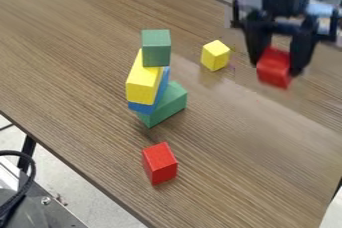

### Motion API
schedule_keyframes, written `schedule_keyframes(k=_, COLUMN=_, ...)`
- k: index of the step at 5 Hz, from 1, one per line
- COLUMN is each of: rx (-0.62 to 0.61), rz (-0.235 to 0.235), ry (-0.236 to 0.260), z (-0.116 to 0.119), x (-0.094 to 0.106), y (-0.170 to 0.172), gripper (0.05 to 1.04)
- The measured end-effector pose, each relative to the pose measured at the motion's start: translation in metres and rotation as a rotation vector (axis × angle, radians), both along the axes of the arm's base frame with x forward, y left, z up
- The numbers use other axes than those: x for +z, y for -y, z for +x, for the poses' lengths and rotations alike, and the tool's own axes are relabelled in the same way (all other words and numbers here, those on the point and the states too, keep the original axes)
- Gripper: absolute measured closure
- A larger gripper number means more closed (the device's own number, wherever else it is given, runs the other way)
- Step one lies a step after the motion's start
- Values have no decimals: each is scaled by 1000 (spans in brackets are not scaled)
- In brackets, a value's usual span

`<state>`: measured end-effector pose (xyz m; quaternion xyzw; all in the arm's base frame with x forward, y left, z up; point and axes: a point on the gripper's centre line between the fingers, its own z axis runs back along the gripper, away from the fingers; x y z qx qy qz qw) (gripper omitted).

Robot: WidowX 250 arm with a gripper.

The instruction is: Put the red cube on top of the green cube

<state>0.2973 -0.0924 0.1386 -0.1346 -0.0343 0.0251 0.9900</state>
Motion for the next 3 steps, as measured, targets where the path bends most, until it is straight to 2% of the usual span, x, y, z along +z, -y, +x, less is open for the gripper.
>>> schedule_keyframes(k=1, rx=71, rz=12, ry=1, z=10, x=17, y=-17, gripper=504)
schedule_keyframes(k=2, rx=211, rz=98, ry=-26, z=13, x=31, y=-34, gripper=504)
schedule_keyframes(k=3, rx=378, rz=68, ry=-17, z=5, x=56, y=-49, gripper=504)
